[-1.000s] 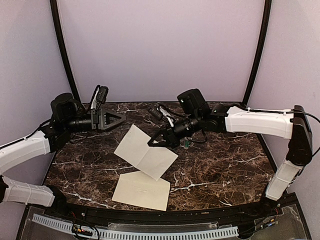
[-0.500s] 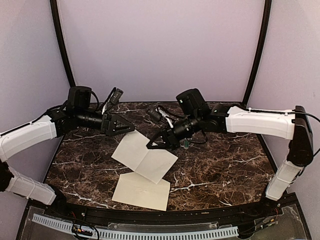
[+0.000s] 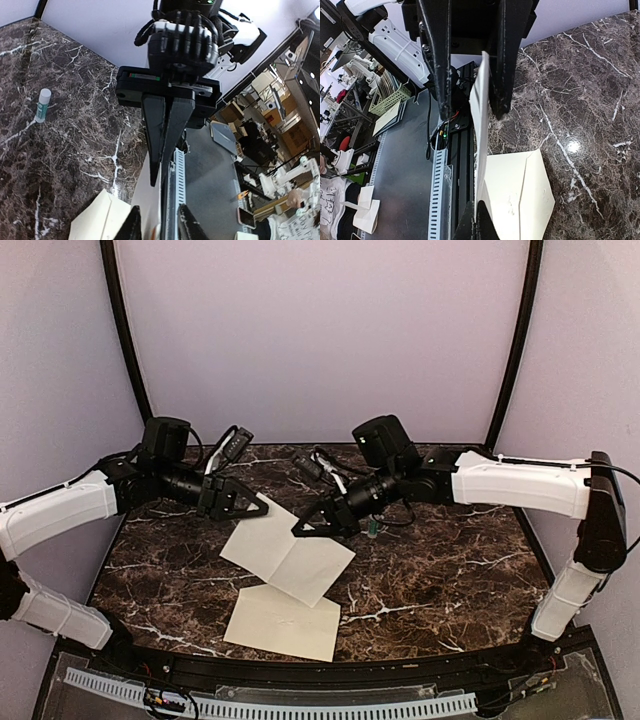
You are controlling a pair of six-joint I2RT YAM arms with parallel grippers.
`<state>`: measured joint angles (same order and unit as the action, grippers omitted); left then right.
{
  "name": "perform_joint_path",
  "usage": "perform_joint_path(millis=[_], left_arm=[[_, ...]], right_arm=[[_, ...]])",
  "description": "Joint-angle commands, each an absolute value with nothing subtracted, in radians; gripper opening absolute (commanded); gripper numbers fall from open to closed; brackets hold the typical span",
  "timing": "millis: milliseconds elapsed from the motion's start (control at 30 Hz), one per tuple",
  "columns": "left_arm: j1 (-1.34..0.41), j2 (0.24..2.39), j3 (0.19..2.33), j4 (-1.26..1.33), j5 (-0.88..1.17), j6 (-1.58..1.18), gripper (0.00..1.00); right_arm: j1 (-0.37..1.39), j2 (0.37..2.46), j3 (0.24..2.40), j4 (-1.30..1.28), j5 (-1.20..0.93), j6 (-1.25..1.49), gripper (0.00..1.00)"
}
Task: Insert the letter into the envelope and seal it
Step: Fold the letter.
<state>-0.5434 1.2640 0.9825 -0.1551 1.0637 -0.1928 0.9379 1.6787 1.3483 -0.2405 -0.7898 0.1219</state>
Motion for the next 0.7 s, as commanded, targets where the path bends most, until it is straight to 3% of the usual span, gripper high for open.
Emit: perform_joint_path(millis=[0,167,300,367,467,567,667], left_arm=[[-0.548,1.247,0.976,-0.147,1.103,-0.183,0.2],[-0.548,1.251,0.971,-0.119,1.12,-0.199,0.02],[-0.546,1.257,0.982,-0.112,1.128,-0.197,0.0],[-0.545,1.261,0.992,-0.109,1.134,-0.196,0.0],[-0.538,1.267,1.006,-0.085,1.158,-0.215,0.0],[-0.526,1.268,1.015,-0.064,1.177,-0.229,0.0],[-0.506,1.271,1.023,-0.049,1.201,-0.241,0.0]], right_arm=[[0.943,1.669,1.38,-0.241,-0.815,0.122,0.0],[0.933,1.655,1.37,-0.245,-0.821,0.117,0.0],[0.924,1.645,1.365,-0.247,-0.821,0.114,0.02],[0.92,1.638,1.363,-0.247,-0.826,0.109,0.26],[0.915,1.633,1.359,-0.265,-0.828,0.094,0.39],[0.907,1.627,1.34,-0.27,-0.825,0.093,0.37],[0.902,1.614,1.316,-0.252,-0.825,0.102,0.24]])
